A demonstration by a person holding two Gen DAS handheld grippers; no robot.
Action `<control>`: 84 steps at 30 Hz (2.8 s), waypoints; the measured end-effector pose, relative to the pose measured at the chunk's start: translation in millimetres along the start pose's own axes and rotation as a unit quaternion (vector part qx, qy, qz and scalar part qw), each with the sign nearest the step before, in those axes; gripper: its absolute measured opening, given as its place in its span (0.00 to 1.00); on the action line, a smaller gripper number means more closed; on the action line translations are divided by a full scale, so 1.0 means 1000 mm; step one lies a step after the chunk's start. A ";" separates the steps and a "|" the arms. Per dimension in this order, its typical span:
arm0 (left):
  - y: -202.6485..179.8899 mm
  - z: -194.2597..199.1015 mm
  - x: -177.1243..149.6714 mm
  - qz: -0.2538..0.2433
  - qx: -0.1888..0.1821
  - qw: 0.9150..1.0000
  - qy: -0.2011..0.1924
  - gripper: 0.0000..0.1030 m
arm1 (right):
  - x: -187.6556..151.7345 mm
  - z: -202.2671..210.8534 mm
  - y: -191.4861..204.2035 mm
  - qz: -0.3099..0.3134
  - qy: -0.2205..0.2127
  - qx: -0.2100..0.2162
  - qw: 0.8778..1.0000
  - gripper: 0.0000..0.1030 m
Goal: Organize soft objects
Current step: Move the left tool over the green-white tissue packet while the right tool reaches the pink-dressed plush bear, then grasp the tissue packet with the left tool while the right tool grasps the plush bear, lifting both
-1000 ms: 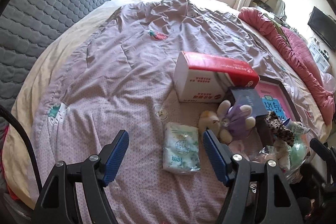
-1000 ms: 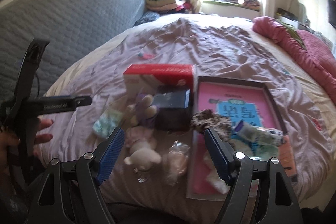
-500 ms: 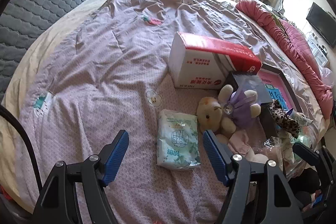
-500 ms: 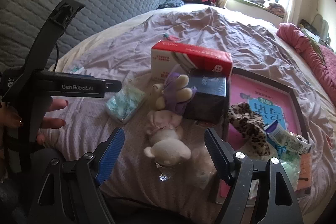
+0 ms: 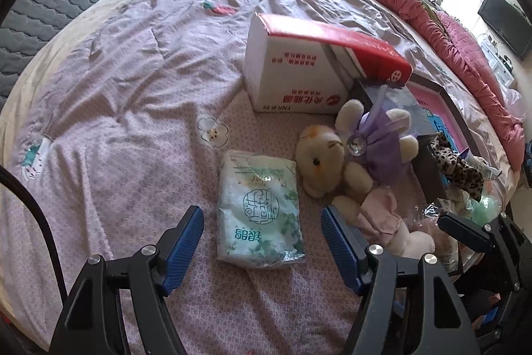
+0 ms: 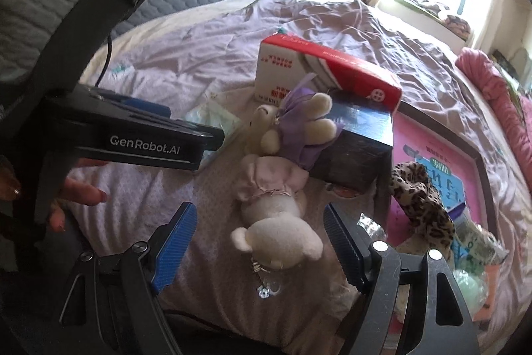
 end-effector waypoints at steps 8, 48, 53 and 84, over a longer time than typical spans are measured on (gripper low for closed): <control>0.006 -0.018 0.002 0.003 0.008 1.000 0.013 0.70 | 0.001 -0.021 0.001 0.038 0.018 -0.012 0.999 0.77; 0.002 -0.014 0.006 -0.032 -0.002 0.999 -0.021 0.47 | 0.010 -0.027 -0.017 -0.042 -0.005 0.059 0.997 0.42; 0.001 0.002 0.009 -0.029 0.001 0.999 -0.038 0.47 | 0.009 -0.015 -0.019 -0.075 -0.022 0.084 0.993 0.42; -0.034 0.076 0.019 -0.047 0.007 0.992 -0.117 0.47 | 0.032 0.064 -0.043 -0.121 -0.135 0.078 0.980 0.42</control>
Point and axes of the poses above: each gripper's, at about its wrist camera, not at the fingertips, and z roughly against the way its jaws point, y to its left, x to its top, the point moved 6 cm from there along -z, roughly the way its jaws point, and after that the axes turned 7 degrees about x, right-handed, at the moved point
